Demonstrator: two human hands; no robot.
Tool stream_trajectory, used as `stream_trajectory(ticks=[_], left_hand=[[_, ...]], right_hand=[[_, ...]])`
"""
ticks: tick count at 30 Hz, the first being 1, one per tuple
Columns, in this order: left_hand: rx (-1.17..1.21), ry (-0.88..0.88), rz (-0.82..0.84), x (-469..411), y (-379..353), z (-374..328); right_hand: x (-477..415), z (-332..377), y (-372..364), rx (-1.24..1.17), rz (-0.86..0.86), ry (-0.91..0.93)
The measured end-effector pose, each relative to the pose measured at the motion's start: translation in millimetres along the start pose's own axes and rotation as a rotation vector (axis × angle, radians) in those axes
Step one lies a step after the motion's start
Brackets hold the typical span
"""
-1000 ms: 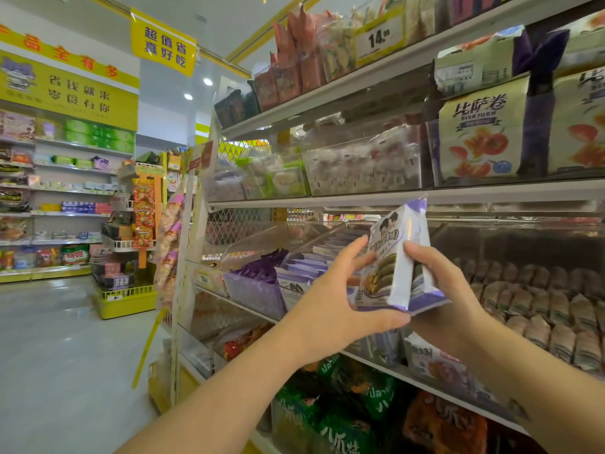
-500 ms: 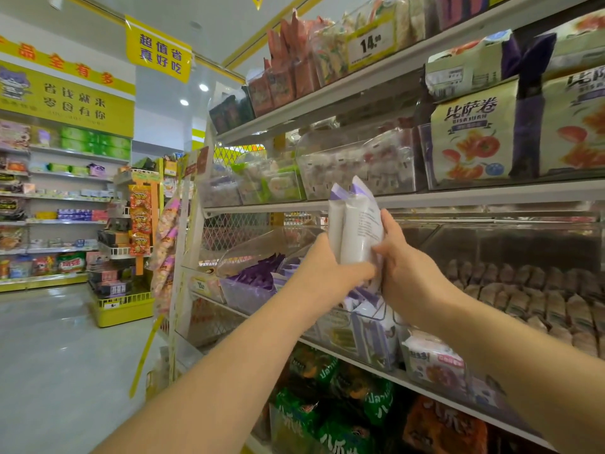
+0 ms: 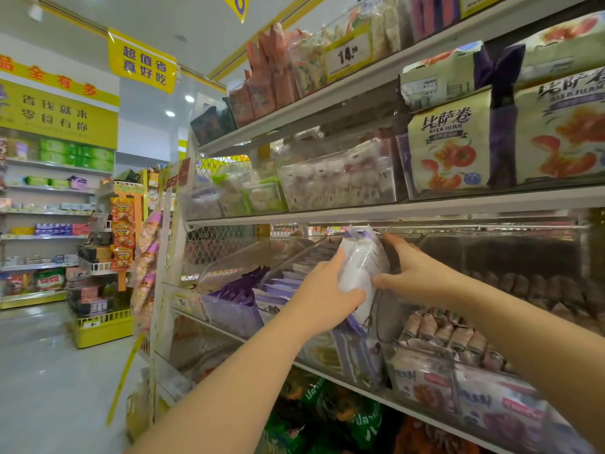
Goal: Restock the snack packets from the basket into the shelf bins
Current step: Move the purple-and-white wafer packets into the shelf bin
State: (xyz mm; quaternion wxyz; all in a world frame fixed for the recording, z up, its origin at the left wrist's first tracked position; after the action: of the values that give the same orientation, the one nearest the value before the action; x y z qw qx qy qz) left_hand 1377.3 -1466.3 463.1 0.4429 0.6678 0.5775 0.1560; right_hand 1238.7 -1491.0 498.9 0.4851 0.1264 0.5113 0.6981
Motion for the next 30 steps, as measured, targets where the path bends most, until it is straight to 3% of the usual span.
stream_trajectory(ticks=[4,12,17,20,26,30], left_hand=[[-0.204,0.053,0.106,-11,9,-16],[-0.286,0.001,0.136,-21,3,-23],[-0.019,-0.009,0.000,-31,26,-20],[-0.001,0.026,0.078,-47,31,-27],[-0.236,0.067,0.275,-61,49,-40],[-0.025,0.041,0.372,-63,47,-24]], right_hand=[[-9,-6,-1,-0.121,0.032,-0.010],[-16,-20,11,0.083,0.105,-0.105],[-14,-33,21,0.317,0.226,-0.215],[-17,-37,23,0.393,0.264,-0.217],[-14,-44,28,0.539,0.323,-0.206],[-13,-49,26,0.544,0.305,-0.214]])
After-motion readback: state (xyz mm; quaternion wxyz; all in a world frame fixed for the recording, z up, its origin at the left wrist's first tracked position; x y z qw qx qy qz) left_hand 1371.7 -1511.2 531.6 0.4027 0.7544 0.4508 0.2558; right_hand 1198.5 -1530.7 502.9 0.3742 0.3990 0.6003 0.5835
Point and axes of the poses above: each hand's wrist, its own x-axis away from the middle knuckle, its own y-axis out of the back of the hand, z = x × y, the point moved 8 cm from there along -x, towards the middle knuckle, and after that the axes turned 14 degrees about z, right-handed, at the moved point
